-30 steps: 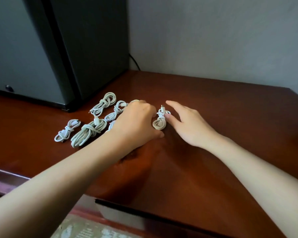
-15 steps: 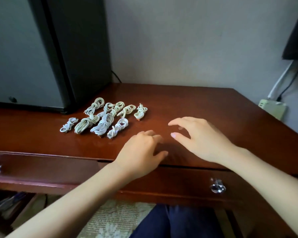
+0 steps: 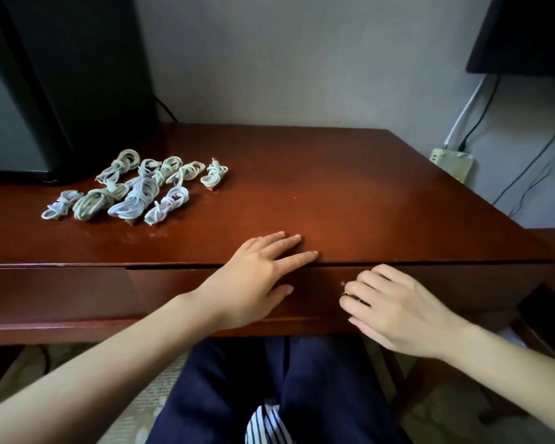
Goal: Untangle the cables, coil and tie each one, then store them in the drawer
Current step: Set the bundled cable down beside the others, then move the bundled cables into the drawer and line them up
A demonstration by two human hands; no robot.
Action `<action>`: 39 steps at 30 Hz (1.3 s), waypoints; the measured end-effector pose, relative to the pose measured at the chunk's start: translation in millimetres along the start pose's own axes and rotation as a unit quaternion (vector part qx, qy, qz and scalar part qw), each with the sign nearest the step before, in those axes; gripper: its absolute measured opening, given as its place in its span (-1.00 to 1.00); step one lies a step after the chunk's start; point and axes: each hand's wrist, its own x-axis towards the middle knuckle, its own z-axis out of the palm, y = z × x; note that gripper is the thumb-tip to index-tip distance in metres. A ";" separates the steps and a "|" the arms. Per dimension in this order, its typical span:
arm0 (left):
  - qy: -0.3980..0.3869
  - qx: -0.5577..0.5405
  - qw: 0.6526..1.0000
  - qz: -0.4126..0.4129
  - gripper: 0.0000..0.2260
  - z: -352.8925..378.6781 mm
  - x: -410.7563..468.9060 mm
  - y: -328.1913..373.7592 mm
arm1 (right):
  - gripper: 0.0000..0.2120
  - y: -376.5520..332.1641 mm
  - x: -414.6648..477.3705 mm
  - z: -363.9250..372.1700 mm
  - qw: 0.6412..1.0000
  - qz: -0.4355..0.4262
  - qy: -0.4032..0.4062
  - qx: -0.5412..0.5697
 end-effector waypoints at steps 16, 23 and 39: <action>0.012 0.124 0.989 0.077 -0.43 7.2 -4.4 -8.8 | -0.69 14.9 -28.9 26.4 0.992 -0.026 0.082 -0.096; -0.013 0.076 0.994 0.077 -0.47 5.0 -4.9 -13.4 | -0.78 3.8 -25.4 29.5 0.989 -0.013 0.083 -0.124; -0.051 -0.005 0.997 0.053 -0.48 -6.6 -13.5 -13.1 | -0.67 -25.3 -12.1 1.3 0.941 0.235 0.007 0.244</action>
